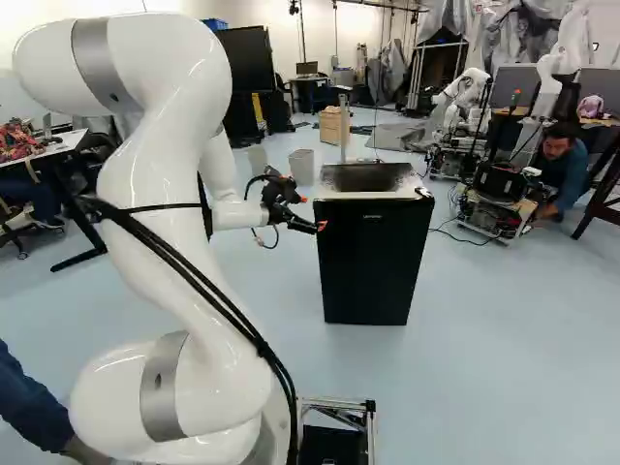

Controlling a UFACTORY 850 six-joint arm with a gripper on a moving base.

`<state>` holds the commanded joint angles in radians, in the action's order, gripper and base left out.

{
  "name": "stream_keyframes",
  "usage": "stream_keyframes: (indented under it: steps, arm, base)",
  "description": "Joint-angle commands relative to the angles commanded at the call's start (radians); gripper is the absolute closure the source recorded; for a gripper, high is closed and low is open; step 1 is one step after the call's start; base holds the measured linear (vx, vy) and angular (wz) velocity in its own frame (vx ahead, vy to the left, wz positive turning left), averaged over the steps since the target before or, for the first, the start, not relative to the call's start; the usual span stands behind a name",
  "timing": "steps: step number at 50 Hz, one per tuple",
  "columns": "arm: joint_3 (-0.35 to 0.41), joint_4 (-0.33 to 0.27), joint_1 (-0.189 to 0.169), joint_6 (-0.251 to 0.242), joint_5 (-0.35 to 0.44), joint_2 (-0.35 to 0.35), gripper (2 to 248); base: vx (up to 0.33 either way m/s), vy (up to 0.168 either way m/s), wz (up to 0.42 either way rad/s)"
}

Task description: Grab a drink from the fridge

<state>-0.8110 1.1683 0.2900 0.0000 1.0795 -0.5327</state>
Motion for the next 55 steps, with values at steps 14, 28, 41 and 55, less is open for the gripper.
stream_keyframes:
  steps: [14, 28, 41, 55]
  arm:
    - [-0.016, 0.000, -0.002, 0.000, 0.000, -0.020, 3]
    - [-0.039, 0.000, -0.011, 0.000, 0.000, -0.036, 3]
    - [-0.046, 0.000, -0.025, 0.000, 0.000, -0.040, 3]
    - [-0.047, 0.000, -0.044, 0.000, 0.000, -0.041, 3]
  base:
    - [0.000, 0.000, 0.000]
    - [0.000, 0.000, 0.000]
    - [0.000, 0.000, 0.000]
    - [0.000, 0.000, 0.000]
